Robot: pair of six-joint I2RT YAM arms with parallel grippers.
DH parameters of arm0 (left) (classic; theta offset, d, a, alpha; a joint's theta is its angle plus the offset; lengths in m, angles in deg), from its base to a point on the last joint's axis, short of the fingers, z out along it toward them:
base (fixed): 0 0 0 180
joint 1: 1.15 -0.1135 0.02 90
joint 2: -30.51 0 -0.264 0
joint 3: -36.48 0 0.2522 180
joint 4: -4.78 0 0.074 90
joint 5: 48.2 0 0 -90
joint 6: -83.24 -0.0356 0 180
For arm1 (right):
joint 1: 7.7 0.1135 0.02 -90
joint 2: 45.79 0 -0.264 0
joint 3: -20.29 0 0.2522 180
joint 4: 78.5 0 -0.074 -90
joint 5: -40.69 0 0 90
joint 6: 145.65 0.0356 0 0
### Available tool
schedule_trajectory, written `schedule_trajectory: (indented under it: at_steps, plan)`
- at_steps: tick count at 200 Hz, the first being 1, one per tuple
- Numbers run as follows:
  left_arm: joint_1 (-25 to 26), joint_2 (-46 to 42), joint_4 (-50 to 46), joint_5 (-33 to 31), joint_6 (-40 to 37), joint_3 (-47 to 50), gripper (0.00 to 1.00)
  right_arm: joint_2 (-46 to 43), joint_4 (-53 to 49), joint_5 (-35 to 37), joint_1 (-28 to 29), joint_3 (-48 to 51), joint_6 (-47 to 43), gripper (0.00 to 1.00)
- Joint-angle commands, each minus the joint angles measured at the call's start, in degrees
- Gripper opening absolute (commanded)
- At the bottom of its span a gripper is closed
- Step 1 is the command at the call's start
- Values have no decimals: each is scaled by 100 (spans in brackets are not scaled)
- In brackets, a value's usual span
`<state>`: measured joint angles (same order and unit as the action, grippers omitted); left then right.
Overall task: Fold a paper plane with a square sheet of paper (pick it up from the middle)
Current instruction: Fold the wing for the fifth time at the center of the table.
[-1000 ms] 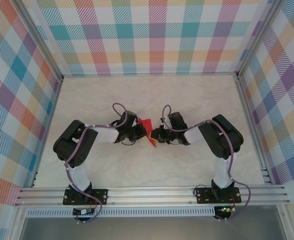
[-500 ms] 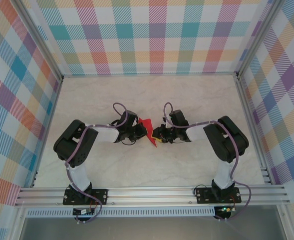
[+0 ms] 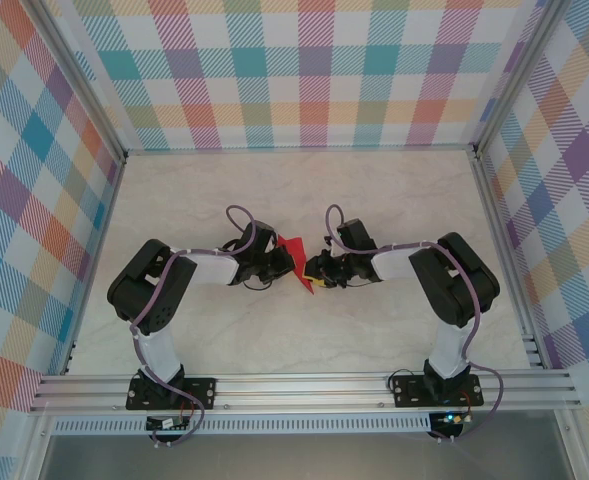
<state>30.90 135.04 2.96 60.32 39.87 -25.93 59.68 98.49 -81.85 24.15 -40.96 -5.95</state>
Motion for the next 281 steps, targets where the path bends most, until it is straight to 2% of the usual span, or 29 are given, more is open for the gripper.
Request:
schedule_trajectory:
  at_steps: [1, 29, 101, 180, 239, 281]
  plan:
    - [-54, 243, -463, -97, -101, -12, 3, -142, -306, 41, 53, -114, -197, 22]
    - [-50, 235, -469, -81, -106, -19, 3, -105, -438, 235, 49, -53, -223, 14]
    - [-48, 226, -544, -8, -168, -180, 4, -65, -755, 537, 47, 2, -318, 6]
    - [39, -204, -1, 759, -171, -168, 16, 179, -877, 555, 49, -68, -372, 4]
    - [104, -94, -3, 820, -196, -43, 14, 229, -954, 602, 49, -106, -373, 4]
    - [108, 127, -444, 544, -276, -189, 10, 157, -960, 557, 47, -160, -366, 6]
